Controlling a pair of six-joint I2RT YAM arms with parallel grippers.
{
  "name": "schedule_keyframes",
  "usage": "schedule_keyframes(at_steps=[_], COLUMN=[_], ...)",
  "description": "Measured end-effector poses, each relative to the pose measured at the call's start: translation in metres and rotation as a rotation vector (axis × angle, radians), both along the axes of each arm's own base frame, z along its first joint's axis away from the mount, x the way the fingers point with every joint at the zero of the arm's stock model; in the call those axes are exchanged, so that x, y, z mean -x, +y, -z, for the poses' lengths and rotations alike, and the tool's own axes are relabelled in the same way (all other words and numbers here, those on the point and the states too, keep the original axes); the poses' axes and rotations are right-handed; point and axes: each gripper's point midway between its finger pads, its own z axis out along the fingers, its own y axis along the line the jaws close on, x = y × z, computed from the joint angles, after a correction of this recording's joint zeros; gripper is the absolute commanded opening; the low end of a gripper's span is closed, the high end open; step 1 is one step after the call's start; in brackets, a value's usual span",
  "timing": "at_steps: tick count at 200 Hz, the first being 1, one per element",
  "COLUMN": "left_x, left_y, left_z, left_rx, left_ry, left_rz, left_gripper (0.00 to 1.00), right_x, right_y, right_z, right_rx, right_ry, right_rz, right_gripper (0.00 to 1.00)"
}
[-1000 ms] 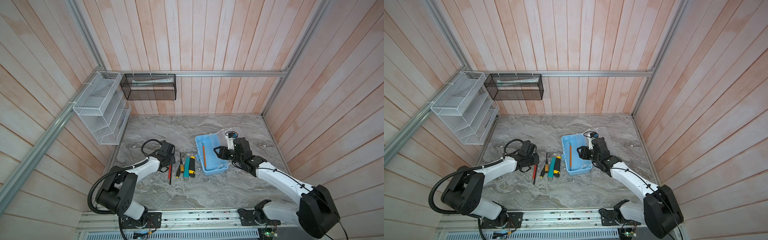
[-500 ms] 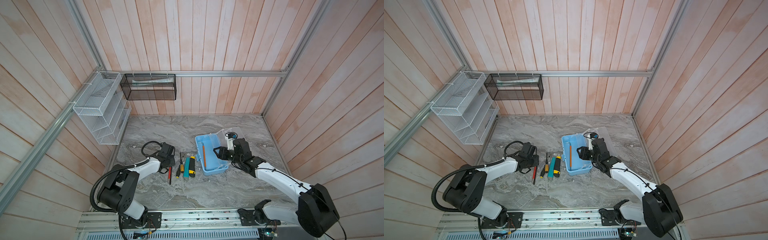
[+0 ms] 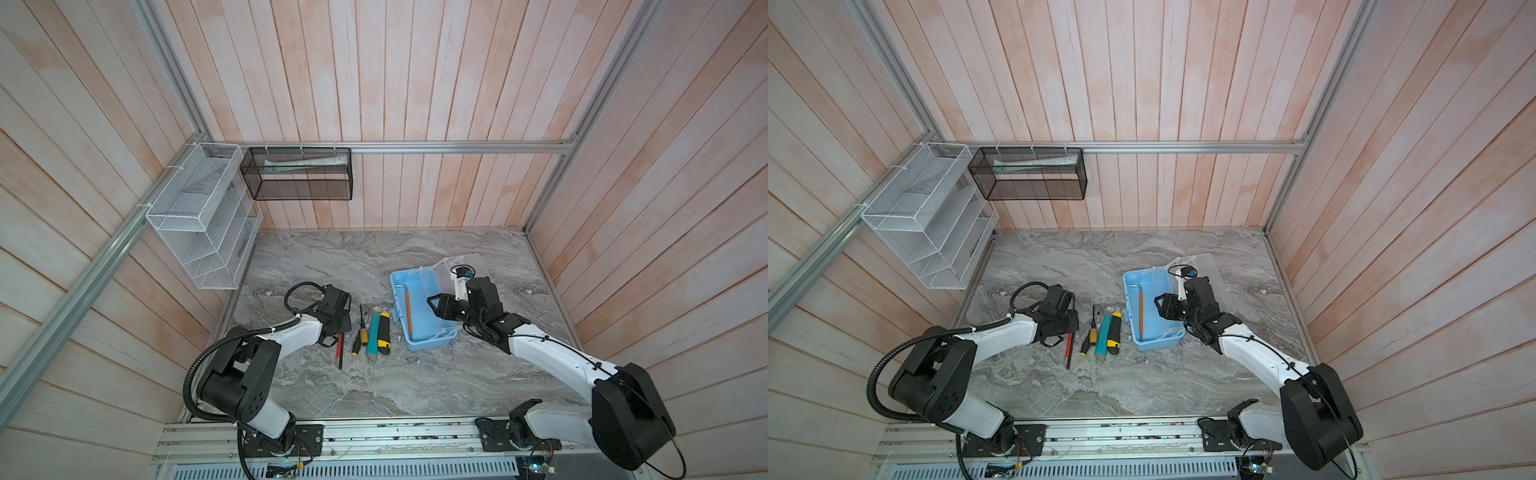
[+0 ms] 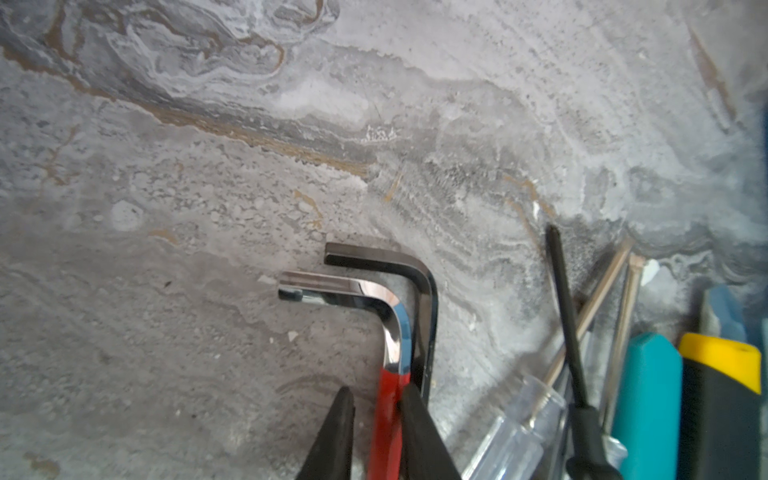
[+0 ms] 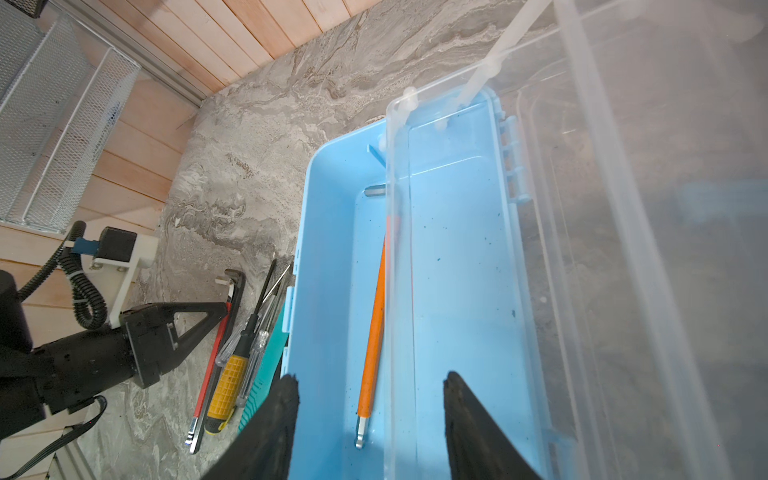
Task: Pack the tool kit
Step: 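Grasp the red-handled hex key with the left gripper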
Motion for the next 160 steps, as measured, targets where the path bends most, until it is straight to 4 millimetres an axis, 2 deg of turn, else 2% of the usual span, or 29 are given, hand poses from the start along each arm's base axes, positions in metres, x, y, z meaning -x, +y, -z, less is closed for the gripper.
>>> schedule_keyframes(at_steps=[33,53,103,160], left_x=[-0.001,-0.002,-0.007,-0.005], left_y=[0.004,0.006,0.007,0.011], left_z=[0.005,0.005,0.006,0.002], left_rx=[-0.036,-0.052,-0.080,-0.106], left_ry=[0.014,0.016,0.016,0.030], left_rz=[-0.012,-0.019,-0.020,-0.015], left_gripper=[0.24,0.20,0.00,0.00], right_x=[-0.001,0.000,-0.001,-0.003], right_y=[0.000,-0.001,0.000,-0.001], right_z=[0.002,0.005,0.003,0.001], right_rx=[-0.015,-0.022,-0.034,-0.048], right_ry=[0.004,0.012,0.007,0.001], right_rz=[-0.004,-0.006,-0.009,-0.007], right_gripper=[0.56,0.56,0.56,0.56])
